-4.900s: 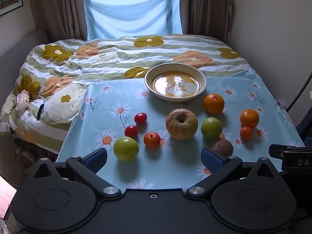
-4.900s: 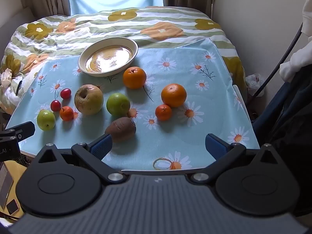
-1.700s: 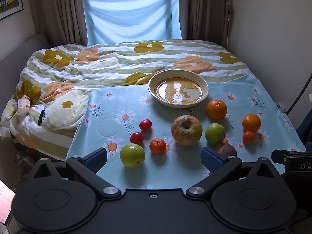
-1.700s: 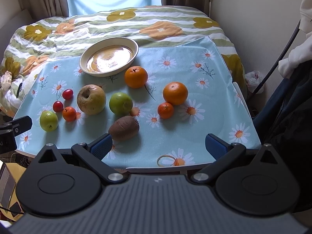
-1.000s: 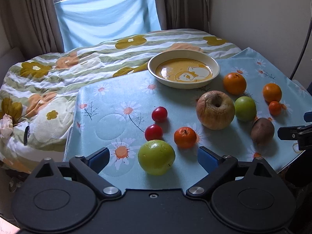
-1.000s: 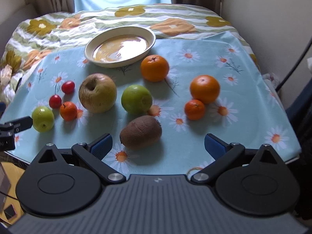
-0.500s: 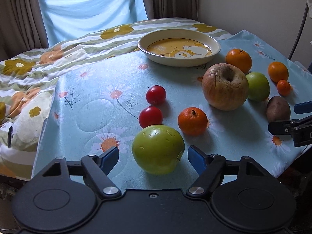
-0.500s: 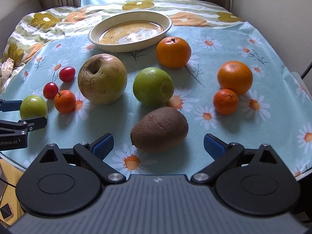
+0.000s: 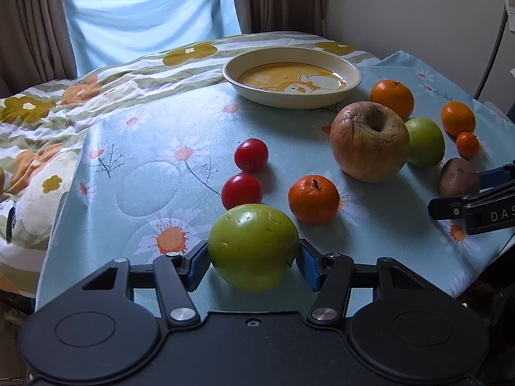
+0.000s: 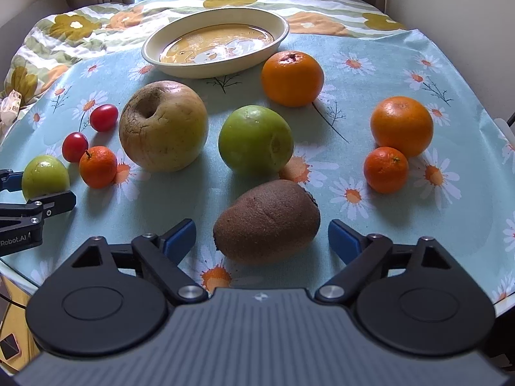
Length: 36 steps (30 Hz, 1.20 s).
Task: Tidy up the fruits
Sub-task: 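Grasp the large green apple with the left gripper while the right gripper grasps the brown kiwi, then carry both fruits to the white bowl and open the left gripper over it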
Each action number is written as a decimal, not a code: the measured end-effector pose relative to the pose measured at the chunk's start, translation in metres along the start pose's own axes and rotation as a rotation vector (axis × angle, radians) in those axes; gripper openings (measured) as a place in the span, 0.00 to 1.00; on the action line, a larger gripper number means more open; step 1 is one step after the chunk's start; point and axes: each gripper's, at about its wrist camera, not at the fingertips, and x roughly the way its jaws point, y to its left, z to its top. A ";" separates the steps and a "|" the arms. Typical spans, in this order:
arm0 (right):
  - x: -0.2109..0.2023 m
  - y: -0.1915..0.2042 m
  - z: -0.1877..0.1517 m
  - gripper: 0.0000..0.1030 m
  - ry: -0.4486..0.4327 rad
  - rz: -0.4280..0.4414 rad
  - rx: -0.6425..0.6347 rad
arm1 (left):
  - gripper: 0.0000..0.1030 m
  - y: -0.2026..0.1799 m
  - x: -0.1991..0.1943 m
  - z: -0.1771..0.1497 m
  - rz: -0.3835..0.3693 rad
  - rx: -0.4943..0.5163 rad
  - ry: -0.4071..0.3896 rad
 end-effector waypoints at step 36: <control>-0.089 -0.011 0.074 0.76 -0.091 0.051 -0.020 | 0.60 -0.015 -0.081 0.078 -0.001 -0.007 -0.166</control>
